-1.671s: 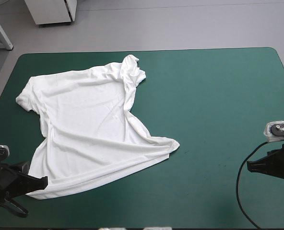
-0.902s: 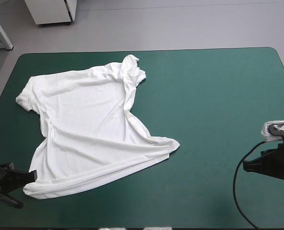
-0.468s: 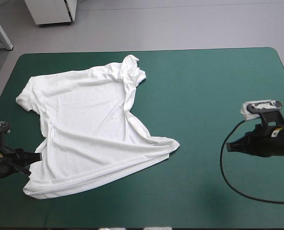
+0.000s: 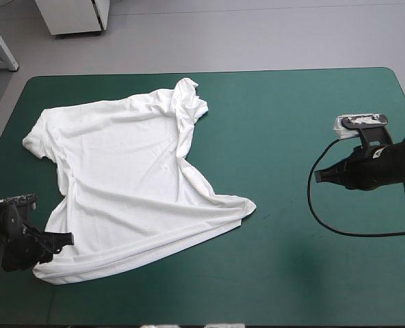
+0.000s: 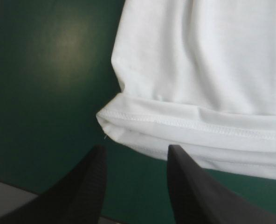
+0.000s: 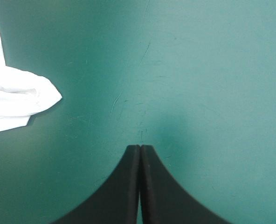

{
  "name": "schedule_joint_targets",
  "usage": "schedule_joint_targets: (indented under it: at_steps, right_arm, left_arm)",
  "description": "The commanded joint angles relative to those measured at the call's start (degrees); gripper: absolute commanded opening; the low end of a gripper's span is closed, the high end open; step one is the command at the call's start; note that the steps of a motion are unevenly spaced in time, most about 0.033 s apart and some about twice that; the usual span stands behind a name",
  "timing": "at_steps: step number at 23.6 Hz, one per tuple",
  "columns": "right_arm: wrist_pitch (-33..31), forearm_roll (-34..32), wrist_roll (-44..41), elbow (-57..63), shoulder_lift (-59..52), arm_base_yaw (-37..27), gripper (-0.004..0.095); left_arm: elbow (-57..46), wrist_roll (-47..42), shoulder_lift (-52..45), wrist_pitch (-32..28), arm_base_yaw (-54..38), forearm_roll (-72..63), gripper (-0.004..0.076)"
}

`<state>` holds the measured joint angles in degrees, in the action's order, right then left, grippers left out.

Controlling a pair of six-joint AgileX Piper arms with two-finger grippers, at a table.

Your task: Fold the cloth

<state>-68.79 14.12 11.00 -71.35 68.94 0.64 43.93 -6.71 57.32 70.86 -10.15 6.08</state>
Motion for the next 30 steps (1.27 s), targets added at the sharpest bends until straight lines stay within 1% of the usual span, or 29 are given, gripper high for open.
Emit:
schedule_joint_targets:
  at_steps: [1,2,3,5,11,14,17,20,21,22,23,24,25,27,28,30]
  right_arm:
    - [2.23,2.19,0.82,-2.03,-0.13,0.31,0.0001]
    - [2.71,3.22,1.57,-2.03,0.26,0.31,0.0001]
    - [2.88,3.22,1.57,-2.03,0.40,0.31,0.0001]
    - [3.00,3.22,1.69,-2.03,0.82,0.31,0.0001]
    - [2.88,3.45,2.23,-2.03,0.93,0.31,0.0001]
    - [2.88,3.45,2.23,-2.03,0.93,0.31,0.0001]
    - [2.88,3.45,2.23,-2.03,0.93,0.31,0.0001]
    - [2.88,3.45,2.23,-2.03,1.07,0.31,0.0001]
    - [2.88,3.30,2.37,-2.03,1.06,0.31,0.0001]
    - [2.88,3.15,2.37,-2.03,1.30,0.31,0.0001]
    - [2.88,3.47,2.37,-2.03,1.43,0.31,0.0001]
    - [2.88,4.19,2.37,-2.03,1.57,0.31,0.0001]
    - [2.88,5.02,2.49,-2.03,2.03,0.31,0.0001]
    - [2.49,5.91,2.93,-2.03,2.48,0.97,0.0002]
    - [2.38,4.70,2.99,-2.03,2.74,2.77,0.0003]
    - [3.35,0.40,2.14,-2.03,3.22,9.40,0.0004]
  left_arm:
    - [-1.57,-0.43,0.90,-2.23,-3.72,-1.83,0.0315]
    - [-2.63,3.31,2.64,-3.42,-7.69,-5.19,0.0315]
    - [-3.01,4.28,3.56,-3.72,-9.10,-6.65,0.0315]
    - [-3.16,4.67,4.89,-6.94,-11.11,-8.87,0.0315]
    - [-3.54,4.20,8.11,-9.15,-11.48,-2.59,0.0315]
    - [-3.66,4.72,13.59,-13.98,-11.48,-2.86,0.0315]
    - [-3.80,4.72,18.90,-14.33,-11.48,-3.23,0.0315]
    - [-4.97,4.72,20.62,-15.34,-11.48,-3.50,0.0312]
    - [-5.84,4.82,20.60,-15.46,-11.48,-3.50,0.0289]
    - [-6.91,4.82,20.60,-15.63,-11.48,-3.23,0.0232]
    - [-7.80,4.82,20.60,-15.70,-11.48,-2.62,0.0141]
    - [-8.82,4.82,20.60,-15.82,-11.48,-2.45,0.0031]
    - [-9.71,4.98,20.60,-15.99,-11.48,-2.45,-0.0003]
    - [-10.48,4.98,20.60,-16.55,-11.48,-2.57,-0.0006]
    - [-10.58,4.40,20.60,-17.32,-11.48,-2.85,-0.0009]
    - [-10.58,4.20,20.50,-19.27,-11.48,-3.14,-0.0009]
